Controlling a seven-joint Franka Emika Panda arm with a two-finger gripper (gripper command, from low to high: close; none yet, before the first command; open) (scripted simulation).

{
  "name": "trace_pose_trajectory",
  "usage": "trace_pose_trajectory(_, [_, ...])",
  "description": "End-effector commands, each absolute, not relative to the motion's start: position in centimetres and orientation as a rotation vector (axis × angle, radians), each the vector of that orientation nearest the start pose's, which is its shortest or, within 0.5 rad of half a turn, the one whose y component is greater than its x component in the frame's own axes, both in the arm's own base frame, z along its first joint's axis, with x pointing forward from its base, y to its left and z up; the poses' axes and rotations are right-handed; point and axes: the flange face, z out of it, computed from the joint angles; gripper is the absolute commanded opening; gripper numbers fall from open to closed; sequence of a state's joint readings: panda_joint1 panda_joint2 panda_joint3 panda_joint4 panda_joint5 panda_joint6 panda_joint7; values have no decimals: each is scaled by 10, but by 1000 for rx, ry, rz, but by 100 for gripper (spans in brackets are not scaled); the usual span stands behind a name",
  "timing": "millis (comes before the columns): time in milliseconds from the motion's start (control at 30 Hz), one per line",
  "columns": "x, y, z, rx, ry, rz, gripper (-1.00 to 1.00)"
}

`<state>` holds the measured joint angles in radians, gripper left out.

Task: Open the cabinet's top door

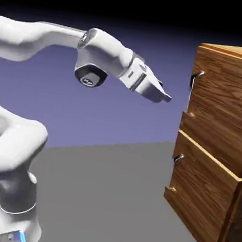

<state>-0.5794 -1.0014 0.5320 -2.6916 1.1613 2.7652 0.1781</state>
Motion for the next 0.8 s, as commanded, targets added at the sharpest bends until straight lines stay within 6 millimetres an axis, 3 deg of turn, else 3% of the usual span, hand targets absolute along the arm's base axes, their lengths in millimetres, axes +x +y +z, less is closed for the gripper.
trace_pose_trajectory(0, [328,-13,582,-1996,1170,-1336,0])
trace_pose_trajectory(367, [333,19,582,-1872,1072,-1484,0])
trace_pose_trajectory(767, [374,43,545,-1791,910,-1662,0])
